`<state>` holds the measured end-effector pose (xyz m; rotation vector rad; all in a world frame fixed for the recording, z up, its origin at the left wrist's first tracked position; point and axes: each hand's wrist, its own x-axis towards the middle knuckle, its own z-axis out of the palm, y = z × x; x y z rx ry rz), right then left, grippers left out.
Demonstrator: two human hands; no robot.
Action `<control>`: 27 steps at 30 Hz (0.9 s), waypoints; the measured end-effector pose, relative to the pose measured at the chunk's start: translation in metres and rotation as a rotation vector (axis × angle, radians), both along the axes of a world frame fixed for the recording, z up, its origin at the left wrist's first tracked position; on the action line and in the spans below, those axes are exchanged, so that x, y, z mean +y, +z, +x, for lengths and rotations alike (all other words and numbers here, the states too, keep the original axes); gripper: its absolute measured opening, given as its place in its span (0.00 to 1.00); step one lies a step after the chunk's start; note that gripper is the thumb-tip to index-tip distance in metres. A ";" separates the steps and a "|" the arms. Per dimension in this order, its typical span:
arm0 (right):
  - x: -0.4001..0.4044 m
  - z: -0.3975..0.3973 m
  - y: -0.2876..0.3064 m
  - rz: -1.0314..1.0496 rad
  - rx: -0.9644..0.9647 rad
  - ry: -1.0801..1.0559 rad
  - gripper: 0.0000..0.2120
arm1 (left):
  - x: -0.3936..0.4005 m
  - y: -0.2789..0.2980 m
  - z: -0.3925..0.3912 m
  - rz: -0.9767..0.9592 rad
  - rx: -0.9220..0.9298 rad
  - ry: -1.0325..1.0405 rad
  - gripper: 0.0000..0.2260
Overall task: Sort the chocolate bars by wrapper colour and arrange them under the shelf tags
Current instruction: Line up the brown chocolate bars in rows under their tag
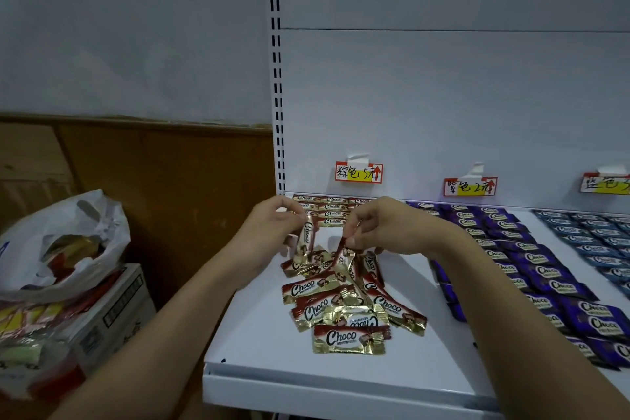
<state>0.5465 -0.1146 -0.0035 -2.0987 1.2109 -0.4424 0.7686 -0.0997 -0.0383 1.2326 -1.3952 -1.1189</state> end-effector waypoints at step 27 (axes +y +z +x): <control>-0.015 -0.008 -0.015 -0.039 -0.015 -0.417 0.04 | -0.001 -0.022 -0.002 -0.188 -0.342 0.323 0.02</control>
